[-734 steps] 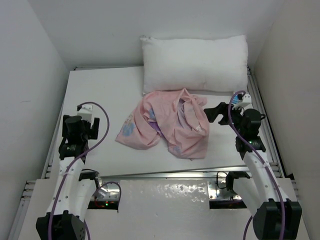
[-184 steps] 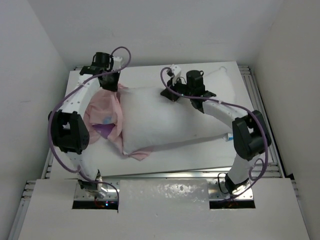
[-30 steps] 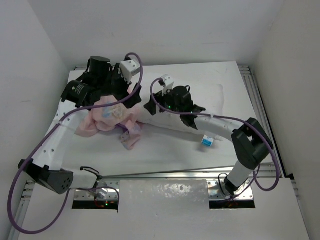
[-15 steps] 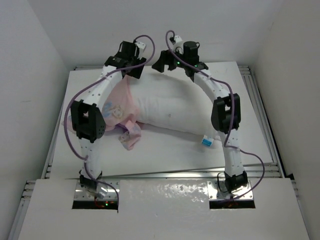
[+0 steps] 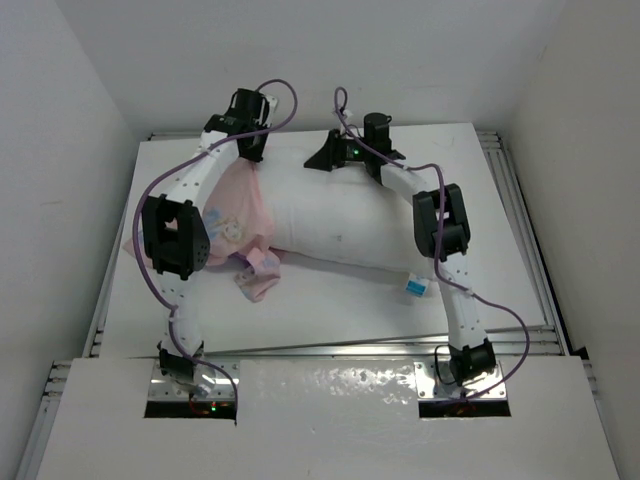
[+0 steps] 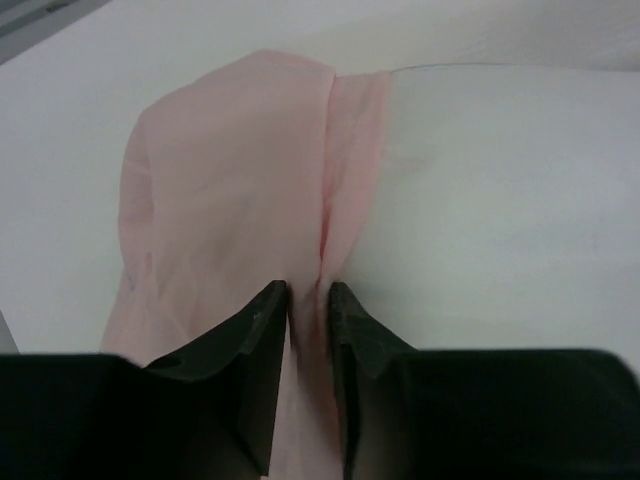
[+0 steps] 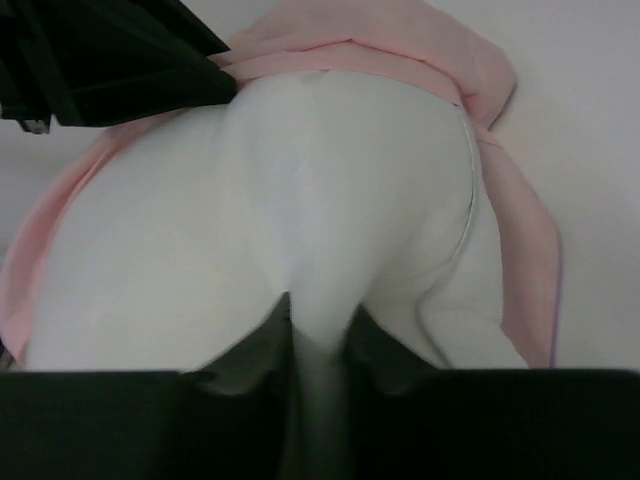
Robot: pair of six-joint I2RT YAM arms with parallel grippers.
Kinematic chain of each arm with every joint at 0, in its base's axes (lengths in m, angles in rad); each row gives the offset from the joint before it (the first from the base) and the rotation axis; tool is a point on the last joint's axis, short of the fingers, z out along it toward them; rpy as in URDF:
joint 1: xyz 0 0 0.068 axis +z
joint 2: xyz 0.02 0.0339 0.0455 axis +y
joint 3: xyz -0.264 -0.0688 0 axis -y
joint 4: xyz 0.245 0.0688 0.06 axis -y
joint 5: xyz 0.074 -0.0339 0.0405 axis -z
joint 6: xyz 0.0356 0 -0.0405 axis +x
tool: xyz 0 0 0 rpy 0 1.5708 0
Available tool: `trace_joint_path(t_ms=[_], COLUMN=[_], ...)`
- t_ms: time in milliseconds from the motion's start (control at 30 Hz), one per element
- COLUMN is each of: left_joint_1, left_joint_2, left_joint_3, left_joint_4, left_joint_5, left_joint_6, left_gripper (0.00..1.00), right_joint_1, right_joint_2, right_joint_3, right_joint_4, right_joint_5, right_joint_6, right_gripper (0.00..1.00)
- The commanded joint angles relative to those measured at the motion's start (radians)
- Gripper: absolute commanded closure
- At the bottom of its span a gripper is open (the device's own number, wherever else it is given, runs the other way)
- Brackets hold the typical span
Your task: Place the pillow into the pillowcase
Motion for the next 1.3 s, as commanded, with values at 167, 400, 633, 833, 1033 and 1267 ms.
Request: trace_joint_path(t_ms=[167,400,633,833,1033,1267], left_joint_1=[0.004,-0.104,-0.154,-0.207,-0.305,-0.321], left_joint_2=[-0.123,-0.276,-0.344,-0.393,-0.381,-0.389], left_joint_3=[-0.062,-0.1,-0.129,-0.178,-0.181,-0.237], left_joint_4=[-0.083,0.021,-0.009,-0.035,-0.091,-0.118], left_joint_5=[0.067,0.285,0.419,0.578,0.695,0.845], left_joint_6=[0.031,0.154,0.163,0.204,0.263,0.309], left_gripper=[1.0,1.0,1.0,1.0,1.0,1.0], right_joint_1=[0.044,0.206,0.266,0.274,0.278,0.239], right_joint_2=[-0.22,-0.551,-0.839,-0.87,-0.833,-0.768], right_joint_3=[-0.25,-0.56,-0.948,-1.074,-1.074,-1.018], right_joint_4=[-0.067,-0.16,0.316,0.673,0.884,0.808], right_joint_5=[-0.03,0.378,0.562,0.72,0.933,1.162], right_joint_6=[-0.183,-0.535,-0.325,-0.148,-0.022,0.141], right_gripper=[1.0,1.0,1.0,1.0,1.0,1.0])
